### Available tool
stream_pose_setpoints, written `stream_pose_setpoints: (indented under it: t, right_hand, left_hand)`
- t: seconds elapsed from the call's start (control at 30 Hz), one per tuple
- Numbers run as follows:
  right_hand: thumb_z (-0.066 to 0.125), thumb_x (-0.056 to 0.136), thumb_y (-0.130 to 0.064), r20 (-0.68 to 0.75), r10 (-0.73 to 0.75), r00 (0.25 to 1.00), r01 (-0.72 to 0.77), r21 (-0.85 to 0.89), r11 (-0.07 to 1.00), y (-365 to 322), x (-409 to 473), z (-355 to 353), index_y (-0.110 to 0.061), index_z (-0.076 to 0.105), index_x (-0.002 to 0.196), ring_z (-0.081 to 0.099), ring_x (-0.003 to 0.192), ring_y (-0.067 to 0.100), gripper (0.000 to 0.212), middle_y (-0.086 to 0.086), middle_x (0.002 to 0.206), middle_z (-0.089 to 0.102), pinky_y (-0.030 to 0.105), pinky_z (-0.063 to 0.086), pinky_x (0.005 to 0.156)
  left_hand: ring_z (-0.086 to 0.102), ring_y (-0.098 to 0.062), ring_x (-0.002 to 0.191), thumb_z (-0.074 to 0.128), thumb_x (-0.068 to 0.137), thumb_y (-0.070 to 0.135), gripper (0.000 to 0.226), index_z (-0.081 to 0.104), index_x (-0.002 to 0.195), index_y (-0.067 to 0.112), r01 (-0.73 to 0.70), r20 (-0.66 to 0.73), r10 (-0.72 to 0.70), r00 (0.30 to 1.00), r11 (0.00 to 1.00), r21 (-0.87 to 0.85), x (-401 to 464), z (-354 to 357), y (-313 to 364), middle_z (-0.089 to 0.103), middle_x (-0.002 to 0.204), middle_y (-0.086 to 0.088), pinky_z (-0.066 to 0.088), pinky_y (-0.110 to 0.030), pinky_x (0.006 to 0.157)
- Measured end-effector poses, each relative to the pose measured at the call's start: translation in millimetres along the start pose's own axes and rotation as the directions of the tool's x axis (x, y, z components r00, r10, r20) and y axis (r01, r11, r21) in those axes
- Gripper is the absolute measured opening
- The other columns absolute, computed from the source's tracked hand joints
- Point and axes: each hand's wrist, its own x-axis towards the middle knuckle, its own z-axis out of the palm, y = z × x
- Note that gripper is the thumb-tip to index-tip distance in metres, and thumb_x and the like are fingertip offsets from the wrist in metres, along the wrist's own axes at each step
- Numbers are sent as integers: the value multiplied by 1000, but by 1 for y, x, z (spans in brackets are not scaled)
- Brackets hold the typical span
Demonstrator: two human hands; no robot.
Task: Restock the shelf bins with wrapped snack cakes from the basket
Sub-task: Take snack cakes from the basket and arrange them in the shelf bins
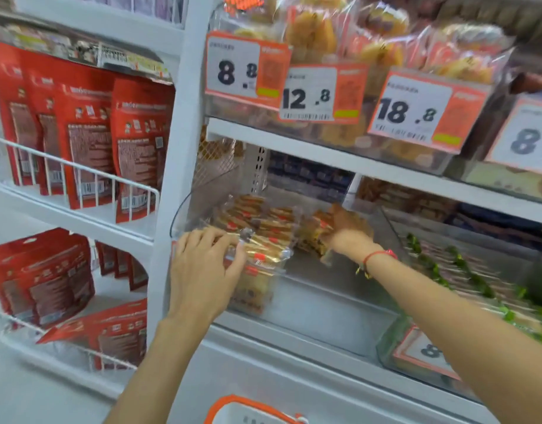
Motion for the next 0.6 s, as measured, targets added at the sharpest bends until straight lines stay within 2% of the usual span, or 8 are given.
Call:
stream_pose_setpoints:
  t: [0.07,0.17,0.27,0.37,0.5,0.6]
  right_hand:
    - [65,85,-26,40,40,998,-44,87,995,3,17,12,-15,42,132,59,108,32,53,11,122,59,34,49,82]
    - [69,83,-26,77,0,997,-12,158,987,6,32,29,-14,47,125,59,106,32,49,10,118,60,32,46,80]
    - [66,83,-29,-27,-37,999,40,109,993,6,39,44,-16,54,114,60,102,32,35,9,110,62,32,44,77]
    - [67,82,-28,-176,-107,979,111,12,994,7,41,51,-18,62,110,56,107,33,30,10,112,61,38,46,86]
    - [65,86,-18,-190,-172,967,187,61,981,8,39,57,-27,62,120,60,107,32,34,5,116,67,38,48,85]
    - [63,90,-17,-190,-245,951,254,26,967,10,39,60,-28,66,118,60,103,33,30,6,113,67,38,47,84]
  left_hand:
    - [48,-15,90,37,91,43,39,70,90,24,9,17,-9,1000,1000,-4,-1,1,-2,62,94,8,28,-28,87]
    - [47,-14,92,37,91,43,38,70,90,24,8,9,-8,1000,1000,-12,-1,2,-3,61,96,8,27,-28,89]
    - [47,-14,94,34,90,44,40,70,91,25,16,6,-16,1000,1000,-13,-1,4,-4,61,98,9,27,-28,90]
    - [48,-15,96,33,90,45,41,69,91,25,21,8,-21,1000,1000,-8,0,5,-4,61,101,8,26,-28,91]
    - [49,-18,95,35,91,44,40,70,90,24,15,-10,-15,1000,1000,-3,-1,6,-3,61,100,7,26,-29,92]
    - [49,-18,95,35,91,44,41,70,90,23,14,-9,-14,1000,1000,-5,-2,6,-3,60,100,7,26,-30,93]
